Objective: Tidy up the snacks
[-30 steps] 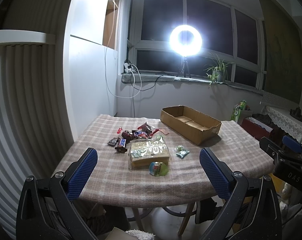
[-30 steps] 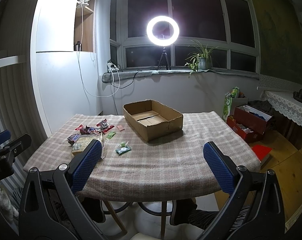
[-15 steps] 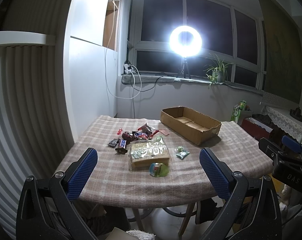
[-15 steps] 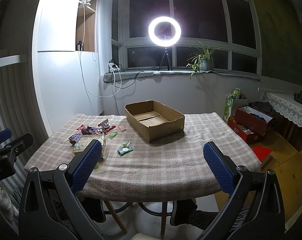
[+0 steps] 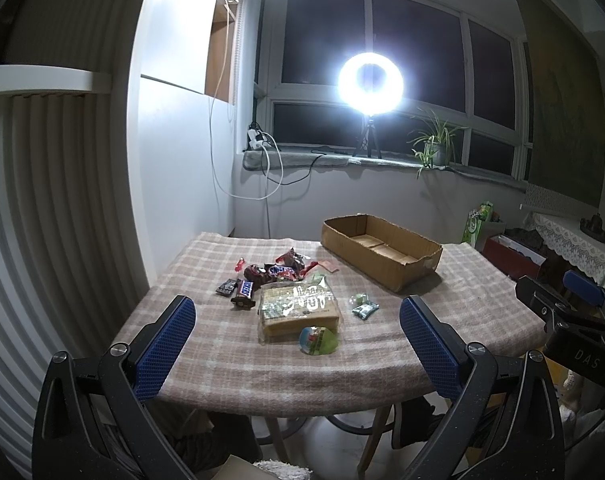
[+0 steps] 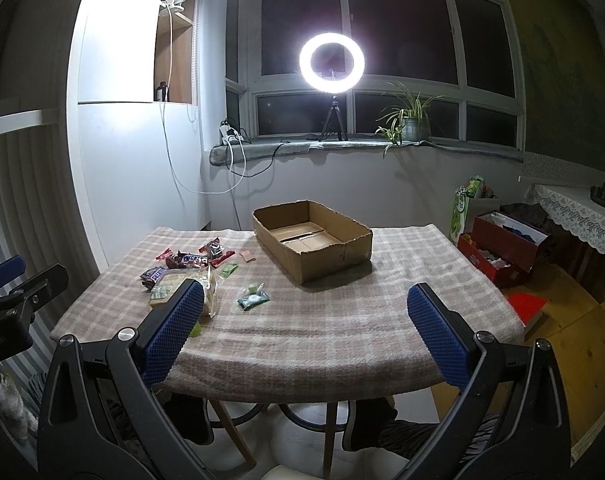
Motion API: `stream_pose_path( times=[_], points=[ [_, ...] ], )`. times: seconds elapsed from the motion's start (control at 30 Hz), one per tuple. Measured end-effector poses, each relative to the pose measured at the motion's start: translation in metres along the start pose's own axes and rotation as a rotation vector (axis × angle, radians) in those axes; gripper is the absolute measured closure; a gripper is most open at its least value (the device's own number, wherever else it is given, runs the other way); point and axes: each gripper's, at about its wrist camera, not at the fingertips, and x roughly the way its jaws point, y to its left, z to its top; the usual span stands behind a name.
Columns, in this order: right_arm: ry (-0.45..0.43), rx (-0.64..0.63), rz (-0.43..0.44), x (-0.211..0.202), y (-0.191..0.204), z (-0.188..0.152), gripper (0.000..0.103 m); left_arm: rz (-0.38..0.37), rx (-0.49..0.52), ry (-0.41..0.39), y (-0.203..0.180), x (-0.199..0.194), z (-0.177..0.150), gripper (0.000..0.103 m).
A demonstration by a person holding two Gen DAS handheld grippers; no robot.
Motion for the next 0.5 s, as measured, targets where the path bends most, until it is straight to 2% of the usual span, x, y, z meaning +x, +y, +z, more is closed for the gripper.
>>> stream_pose_path(
  times=[0.5],
  points=[
    [0.033,0.009,0.015,0.010,0.004,0.000,0.000,0.000,-0.004,0.013,0.004,0.005,0.002,0.001]
  ],
)
